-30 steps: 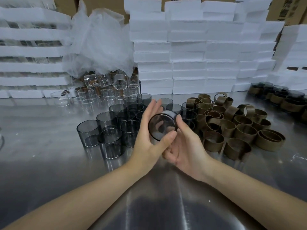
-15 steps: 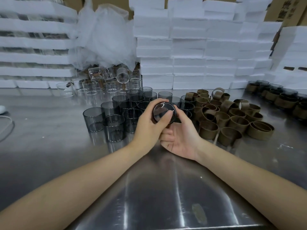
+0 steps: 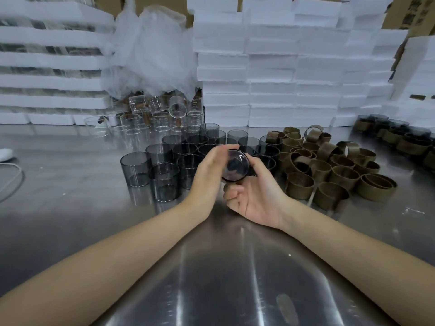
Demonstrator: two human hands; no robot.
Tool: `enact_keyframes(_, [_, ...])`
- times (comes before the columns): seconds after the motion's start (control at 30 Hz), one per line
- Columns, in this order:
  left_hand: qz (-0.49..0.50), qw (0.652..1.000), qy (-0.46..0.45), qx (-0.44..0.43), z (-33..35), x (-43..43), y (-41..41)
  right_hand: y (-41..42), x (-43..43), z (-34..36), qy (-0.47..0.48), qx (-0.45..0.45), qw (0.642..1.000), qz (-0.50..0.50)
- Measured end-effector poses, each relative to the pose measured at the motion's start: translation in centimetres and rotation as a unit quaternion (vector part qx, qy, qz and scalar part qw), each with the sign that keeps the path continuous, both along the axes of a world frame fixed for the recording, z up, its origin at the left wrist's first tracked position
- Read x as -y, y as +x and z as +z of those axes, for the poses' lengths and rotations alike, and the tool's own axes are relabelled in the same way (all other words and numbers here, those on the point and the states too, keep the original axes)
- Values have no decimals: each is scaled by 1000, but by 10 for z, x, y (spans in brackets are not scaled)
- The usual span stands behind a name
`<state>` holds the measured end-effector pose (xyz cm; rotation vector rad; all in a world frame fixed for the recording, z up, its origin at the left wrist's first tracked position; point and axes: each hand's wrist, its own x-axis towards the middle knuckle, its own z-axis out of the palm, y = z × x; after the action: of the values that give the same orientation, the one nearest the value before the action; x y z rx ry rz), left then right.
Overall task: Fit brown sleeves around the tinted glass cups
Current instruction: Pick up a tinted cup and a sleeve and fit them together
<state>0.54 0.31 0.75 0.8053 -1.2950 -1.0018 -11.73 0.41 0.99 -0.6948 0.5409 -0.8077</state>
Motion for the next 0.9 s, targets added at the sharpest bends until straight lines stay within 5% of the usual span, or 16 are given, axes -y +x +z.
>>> enact_keyframes(0.1, [11, 997, -51, 61, -4, 1, 0, 1, 1, 0, -39, 3, 999, -1])
enact_keyframes(0.5, [78, 995, -50, 38, 10, 0, 1, 7, 1, -4, -150, -24, 988, 11])
enact_keyframes(0.63, [98, 977, -170, 86, 3, -7, -1, 8, -2, -10, -228, -63, 970, -52])
enact_keyframes(0.7, [73, 968, -221, 95, 0, -10, -3, 5, -2, -13, -311, -105, 931, -159])
enact_keyframes(0.77, [61, 951, -279, 121, -2, -12, -6, 2, -2, -7, -412, -184, 852, -265])
enact_keyframes(0.9, [117, 840, -429, 311, -2, -14, -10, -4, -3, -6, -481, -355, 730, -331])
